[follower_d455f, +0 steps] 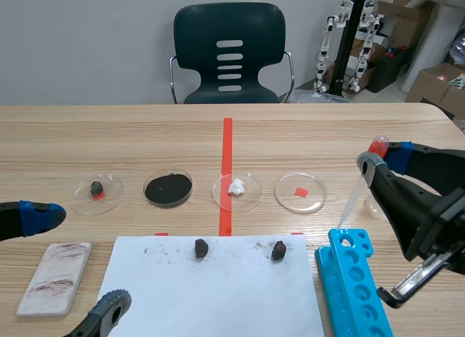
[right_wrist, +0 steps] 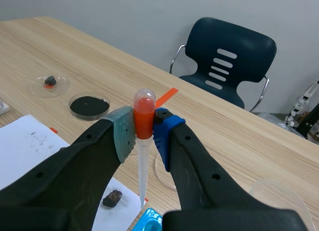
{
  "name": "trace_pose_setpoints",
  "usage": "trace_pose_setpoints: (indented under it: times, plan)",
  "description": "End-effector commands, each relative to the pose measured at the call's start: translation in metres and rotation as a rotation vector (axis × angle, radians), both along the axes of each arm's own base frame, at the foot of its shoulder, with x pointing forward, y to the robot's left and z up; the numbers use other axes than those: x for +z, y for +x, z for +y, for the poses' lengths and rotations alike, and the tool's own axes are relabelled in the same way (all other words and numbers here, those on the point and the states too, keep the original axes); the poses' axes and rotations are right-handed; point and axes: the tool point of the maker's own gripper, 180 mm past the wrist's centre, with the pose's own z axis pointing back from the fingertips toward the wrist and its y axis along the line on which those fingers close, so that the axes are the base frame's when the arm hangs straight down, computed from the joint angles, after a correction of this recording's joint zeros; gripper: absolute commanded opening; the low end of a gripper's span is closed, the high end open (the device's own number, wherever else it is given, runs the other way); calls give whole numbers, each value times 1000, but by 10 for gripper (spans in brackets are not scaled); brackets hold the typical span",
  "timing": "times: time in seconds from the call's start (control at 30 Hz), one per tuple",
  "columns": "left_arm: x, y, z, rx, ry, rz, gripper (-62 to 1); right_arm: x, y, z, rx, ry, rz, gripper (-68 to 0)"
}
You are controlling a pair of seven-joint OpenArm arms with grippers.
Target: Pick up the dropper by the top with the right hand
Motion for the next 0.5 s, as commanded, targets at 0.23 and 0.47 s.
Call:
trace_pose_setpoints:
  times: [0.23,0.47]
  plan:
    - [5,3,1,8,-14,-20,-4,8,4,-3,-2,3,-31,-578]
    - [5,3,1,8,-14,-20,-4,7,4,-3,-3,1,-28,-578]
